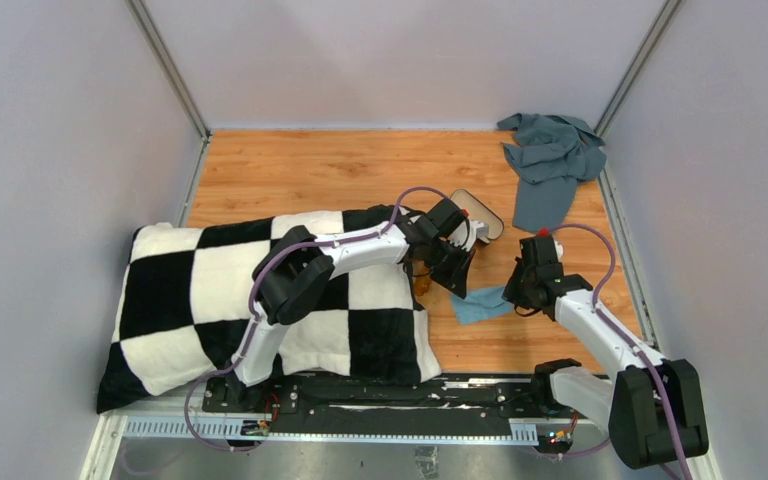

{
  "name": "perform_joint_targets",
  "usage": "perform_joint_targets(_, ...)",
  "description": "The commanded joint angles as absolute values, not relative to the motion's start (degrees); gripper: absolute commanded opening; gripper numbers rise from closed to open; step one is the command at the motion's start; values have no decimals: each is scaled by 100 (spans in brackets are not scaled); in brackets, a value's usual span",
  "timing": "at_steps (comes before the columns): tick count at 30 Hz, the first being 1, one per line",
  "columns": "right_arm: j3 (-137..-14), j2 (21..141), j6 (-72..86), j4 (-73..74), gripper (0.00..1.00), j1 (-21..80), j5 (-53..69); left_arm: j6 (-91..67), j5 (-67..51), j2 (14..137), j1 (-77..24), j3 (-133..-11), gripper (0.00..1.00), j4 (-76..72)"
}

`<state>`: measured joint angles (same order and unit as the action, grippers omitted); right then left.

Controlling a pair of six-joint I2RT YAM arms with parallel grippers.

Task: Organize the sunglasses
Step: Fold the glasses cleaning cloth at the center of the board.

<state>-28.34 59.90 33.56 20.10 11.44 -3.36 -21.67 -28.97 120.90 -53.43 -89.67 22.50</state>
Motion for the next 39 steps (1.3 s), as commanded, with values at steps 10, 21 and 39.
perform_joint_targets(10,-2888,5660,3415,2472,0,1055,-521,-2138,-2995,11736,-5411,-8965,0,2250)
perform_joint_targets(21,-2645,5450,3411,2602,0,1057,-414,-2149,-2927,12000,-5525,-8759,0,2131)
perform_joint_targets(39,-2442,5620,3438,2374,0,1055,-643,-2194,-2957,12290,-5561,-8739,0,2075)
